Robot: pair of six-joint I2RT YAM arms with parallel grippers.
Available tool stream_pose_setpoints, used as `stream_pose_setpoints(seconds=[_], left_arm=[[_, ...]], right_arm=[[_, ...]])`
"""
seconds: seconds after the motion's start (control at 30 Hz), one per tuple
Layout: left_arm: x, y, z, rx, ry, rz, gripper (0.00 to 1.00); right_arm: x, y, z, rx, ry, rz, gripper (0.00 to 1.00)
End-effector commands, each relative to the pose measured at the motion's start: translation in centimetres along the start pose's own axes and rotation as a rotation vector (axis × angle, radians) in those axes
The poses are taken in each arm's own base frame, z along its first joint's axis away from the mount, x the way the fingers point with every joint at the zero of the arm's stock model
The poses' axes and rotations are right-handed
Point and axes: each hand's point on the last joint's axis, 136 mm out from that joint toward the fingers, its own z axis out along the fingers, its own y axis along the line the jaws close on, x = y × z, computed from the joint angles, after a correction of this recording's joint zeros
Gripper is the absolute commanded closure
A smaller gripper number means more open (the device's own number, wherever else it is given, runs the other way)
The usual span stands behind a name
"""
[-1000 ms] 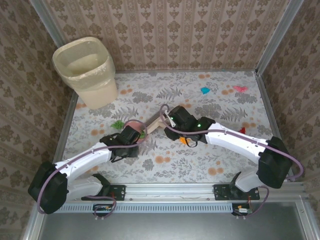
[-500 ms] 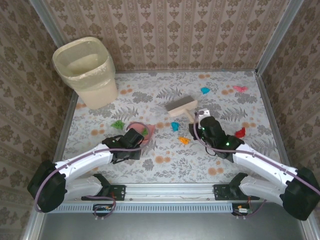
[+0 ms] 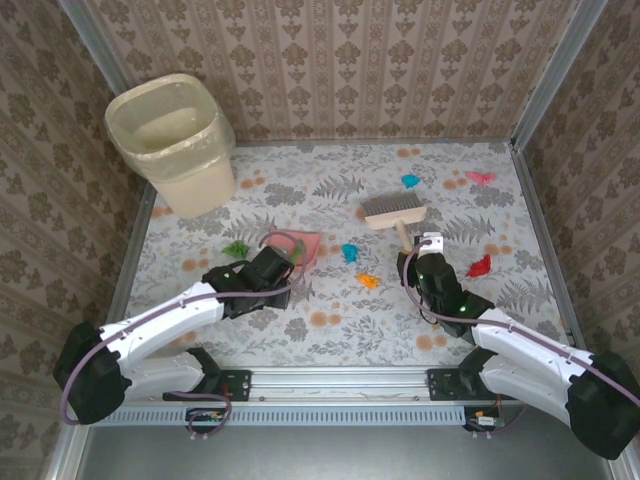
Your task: Sweep away the paper scraps from the table
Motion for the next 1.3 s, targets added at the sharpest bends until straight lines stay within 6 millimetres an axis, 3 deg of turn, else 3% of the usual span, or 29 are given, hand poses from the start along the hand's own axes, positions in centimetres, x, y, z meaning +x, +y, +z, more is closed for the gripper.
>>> stream_pose_setpoints(seconds=[0.0,0.33,0.6,0.83,1.1,1.27], left_arm=[[-1.6,-0.6,-2.4,0.013,-0.025,-0.018,1.00],[-7.0,0.2,-9.1,-0.037,-0.052,-0.036,1.00],[-13.9,2.5,-15.2,-0.019,-0.131,-0.126,1.00],[-21.3,6.8,-20.1,0.070,-0.275,-0.341,1.00],[-27.7,11.3,-21.2,0.252,-0.363,-0.588,1.00],[-30.6,15.5,-21.5,0.355,-0.436,-0.758,1.00]], right_arm=[[-1.7,0.1,0.2,0.000,-0.082,0.062,1.00],[-1.4,2.3,0.4,-0.115,-0.057,0.049,1.00],[-1.1,4.0,0.7,-0.189,-0.010,0.012,1.00],[-0.7,4.8,1.0,-0.220,0.022,-0.003,1.00],[-0.8,4.9,0.9,-0.222,0.033,-0.012,1.00],[-0.7,5.0,1.0,-0.223,0.036,-0.016,1.00]])
